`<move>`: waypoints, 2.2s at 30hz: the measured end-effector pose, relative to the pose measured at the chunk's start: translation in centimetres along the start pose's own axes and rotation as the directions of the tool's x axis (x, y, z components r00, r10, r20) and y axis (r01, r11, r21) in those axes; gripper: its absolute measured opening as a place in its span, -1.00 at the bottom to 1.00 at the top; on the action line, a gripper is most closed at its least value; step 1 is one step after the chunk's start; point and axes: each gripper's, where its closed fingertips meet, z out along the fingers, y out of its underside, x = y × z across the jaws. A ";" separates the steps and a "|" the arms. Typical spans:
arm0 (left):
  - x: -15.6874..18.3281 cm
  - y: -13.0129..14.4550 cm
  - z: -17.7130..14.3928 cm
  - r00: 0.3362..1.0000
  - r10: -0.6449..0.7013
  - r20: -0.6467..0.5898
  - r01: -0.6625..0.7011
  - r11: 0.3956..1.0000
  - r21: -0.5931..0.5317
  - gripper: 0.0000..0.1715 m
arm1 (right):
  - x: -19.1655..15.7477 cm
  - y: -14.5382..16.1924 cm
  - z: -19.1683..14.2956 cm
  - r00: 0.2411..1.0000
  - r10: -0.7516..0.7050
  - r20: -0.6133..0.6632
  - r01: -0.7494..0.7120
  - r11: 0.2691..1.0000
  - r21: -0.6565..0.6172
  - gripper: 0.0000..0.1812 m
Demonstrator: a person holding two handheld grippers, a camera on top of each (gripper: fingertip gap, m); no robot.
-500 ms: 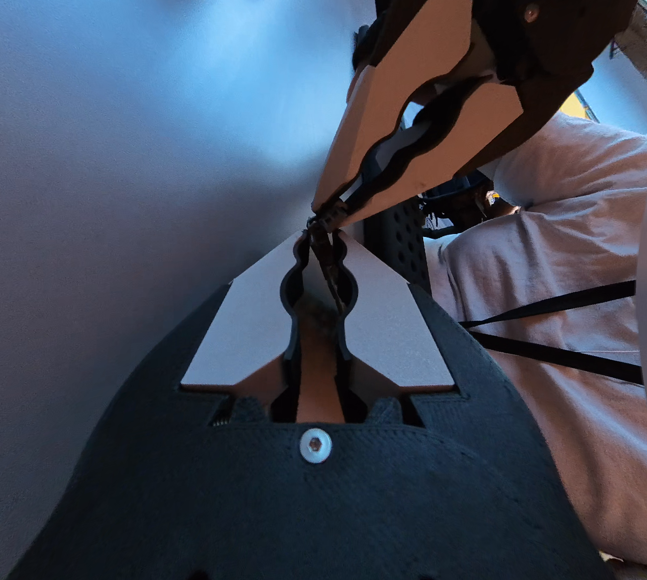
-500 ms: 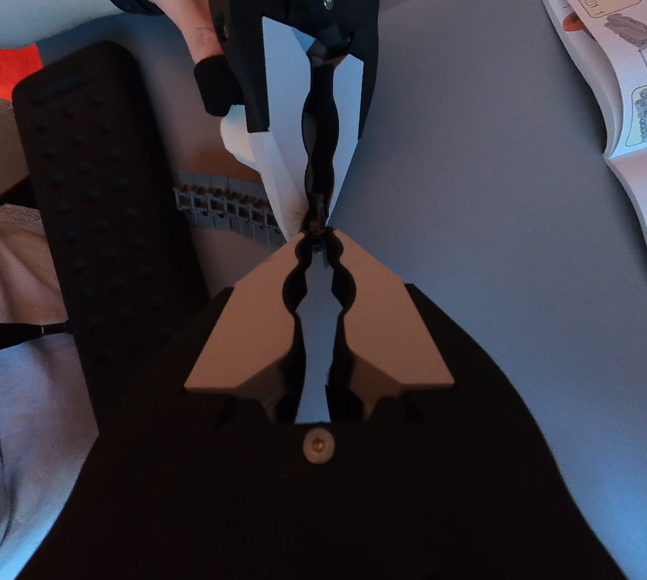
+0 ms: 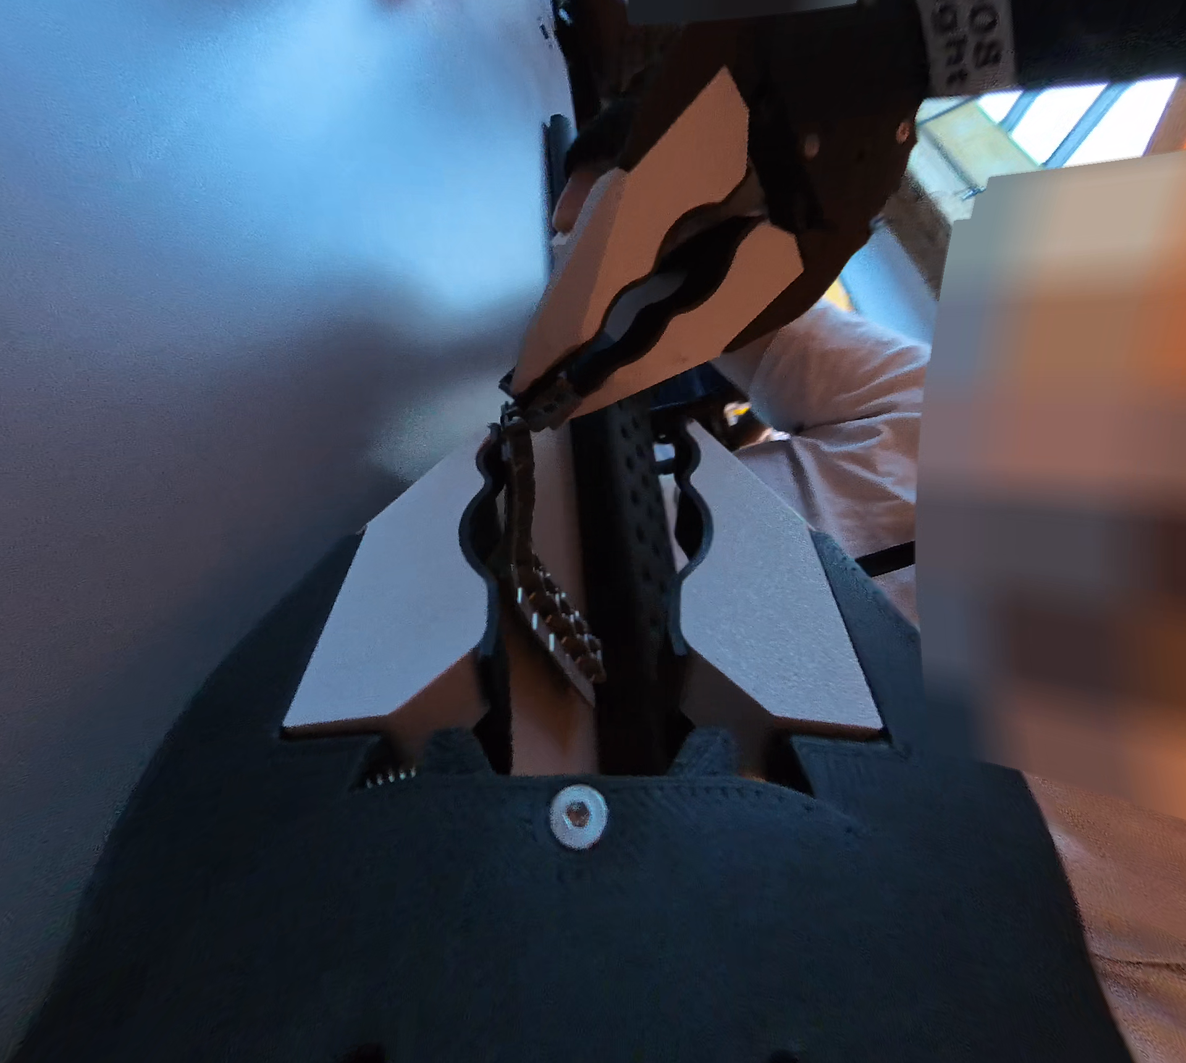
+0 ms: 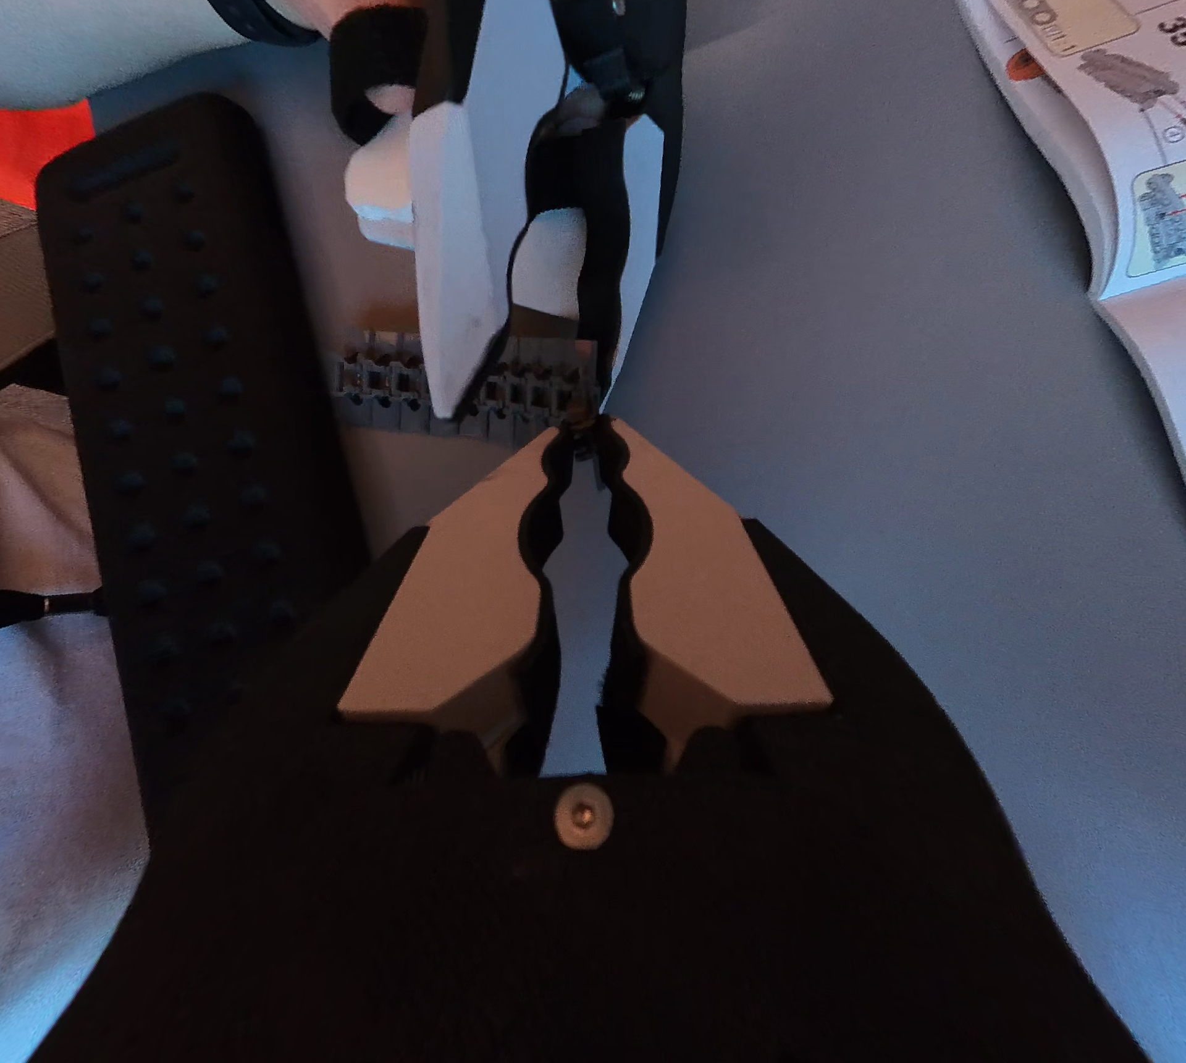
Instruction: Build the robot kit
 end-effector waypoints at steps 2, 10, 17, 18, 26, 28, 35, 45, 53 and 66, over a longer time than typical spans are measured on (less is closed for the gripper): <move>0.0 -0.5 -0.2 0.999 -0.038 -0.023 0.039 0.999 0.035 -0.40 | 0.1 -0.2 -0.1 1.000 -0.009 -0.022 0.010 1.000 0.008 -0.93; 0.4 -1.6 -0.9 0.988 -0.117 -0.101 0.128 0.986 0.104 -0.31 | 0.4 -0.6 -0.3 0.998 -0.025 -0.057 0.024 1.000 -0.013 -0.93; 0.8 -2.2 -1.3 0.973 -0.160 -0.167 0.183 0.974 0.134 -0.24 | 0.7 -1.5 -1.0 0.999 -0.020 -0.035 0.017 0.997 -0.081 -0.93; 0.7 -2.2 -1.3 0.973 -0.160 -0.164 0.182 0.974 0.133 -0.25 | 0.6 -1.6 -1.0 0.999 -0.022 -0.035 0.018 0.996 -0.090 -0.93; 0.1 -2.5 -1.8 0.998 -0.064 -0.028 0.068 0.986 0.155 -0.29 | 1.9 0.4 -2.0 0.992 -0.021 -0.121 0.010 0.996 -0.094 -0.93; 0.1 -2.9 -2.3 0.998 0.015 0.059 -0.024 0.985 0.172 -0.30 | 2.8 1.9 -2.1 0.992 0.022 -0.120 -0.031 0.997 -0.072 -0.93; -1.0 -3.2 -3.5 0.974 0.052 0.221 -0.092 0.981 0.172 -0.37 | 4.2 3.5 -1.3 0.991 0.131 0.026 -0.130 0.991 -0.019 -0.90; -0.9 -3.0 -3.7 0.971 0.041 0.234 -0.080 0.984 0.161 -0.41 | 2.9 0.7 2.1 0.988 -0.039 0.149 0.033 0.999 0.042 -0.85; -1.8 -2.4 -3.5 0.961 0.030 0.274 -0.065 0.990 0.122 -0.44 | 2.2 0.0 2.9 0.971 0.053 0.234 -0.075 0.994 0.084 -0.98; -2.4 -1.8 -3.6 0.948 0.047 0.316 -0.076 0.994 0.080 -0.42 | 1.9 -0.3 2.1 0.983 -0.002 0.184 -0.016 0.995 0.098 -1.00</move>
